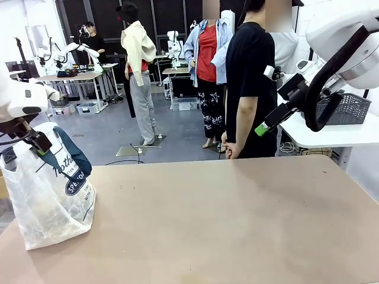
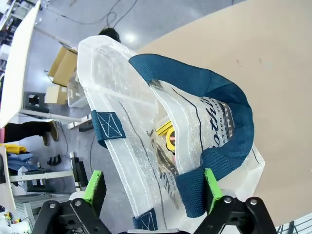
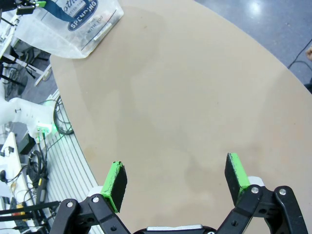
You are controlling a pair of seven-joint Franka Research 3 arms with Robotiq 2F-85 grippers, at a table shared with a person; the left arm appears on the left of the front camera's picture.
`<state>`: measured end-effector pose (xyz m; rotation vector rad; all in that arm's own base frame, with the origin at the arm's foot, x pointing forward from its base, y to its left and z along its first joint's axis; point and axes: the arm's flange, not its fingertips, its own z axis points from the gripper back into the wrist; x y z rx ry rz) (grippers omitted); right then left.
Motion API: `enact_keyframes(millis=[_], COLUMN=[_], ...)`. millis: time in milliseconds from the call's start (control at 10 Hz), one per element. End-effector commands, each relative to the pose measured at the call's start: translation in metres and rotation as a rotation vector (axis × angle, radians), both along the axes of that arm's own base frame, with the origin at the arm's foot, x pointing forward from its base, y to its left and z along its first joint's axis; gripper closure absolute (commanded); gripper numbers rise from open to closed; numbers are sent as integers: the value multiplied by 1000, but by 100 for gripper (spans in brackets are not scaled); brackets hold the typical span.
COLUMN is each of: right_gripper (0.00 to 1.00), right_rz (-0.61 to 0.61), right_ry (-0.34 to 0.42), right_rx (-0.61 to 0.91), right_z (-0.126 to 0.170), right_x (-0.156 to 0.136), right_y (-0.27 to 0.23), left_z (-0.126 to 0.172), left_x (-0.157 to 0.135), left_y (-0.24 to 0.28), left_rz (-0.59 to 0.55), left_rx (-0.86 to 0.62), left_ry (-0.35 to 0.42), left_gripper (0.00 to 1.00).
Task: Transfer purchased items from the store into the shopping bag.
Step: Move the Reusable shopping bag to the right side of the table.
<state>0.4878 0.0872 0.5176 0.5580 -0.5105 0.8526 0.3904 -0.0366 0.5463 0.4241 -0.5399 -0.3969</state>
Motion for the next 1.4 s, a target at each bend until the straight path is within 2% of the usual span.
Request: enact_keyframes(millis=[0, 300, 700, 900, 1000, 1100, 1300], right_gripper=[0, 0, 0, 0, 0, 0, 0], right_rz=[-7, -7, -7, -7, -7, -7, -7], right_ry=[22, 22, 22, 22, 22, 22, 22], right_rx=[-2, -2, -2, -2, -2, -2, -2], right_z=[3, 3, 3, 3, 3, 3, 3], right_x=[2, 2, 2, 2, 2, 2, 2], right_y=[1, 1, 1, 1, 1, 1, 1], left_z=[12, 29, 46, 42, 31, 44, 44], left_x=[0, 19, 42, 55, 65, 45, 45], left_y=[1, -3, -4, -4, -8, -8, -8], left_rz=[-3, -62, -91, -125, -148, -82, -82], left_rx=[-19, -65, -71, -50, -35, -56, -56], left_ry=[-2, 7, -22, -30, 4, -28, -28], left_gripper=[0, 0, 0, 0, 0, 0, 0])
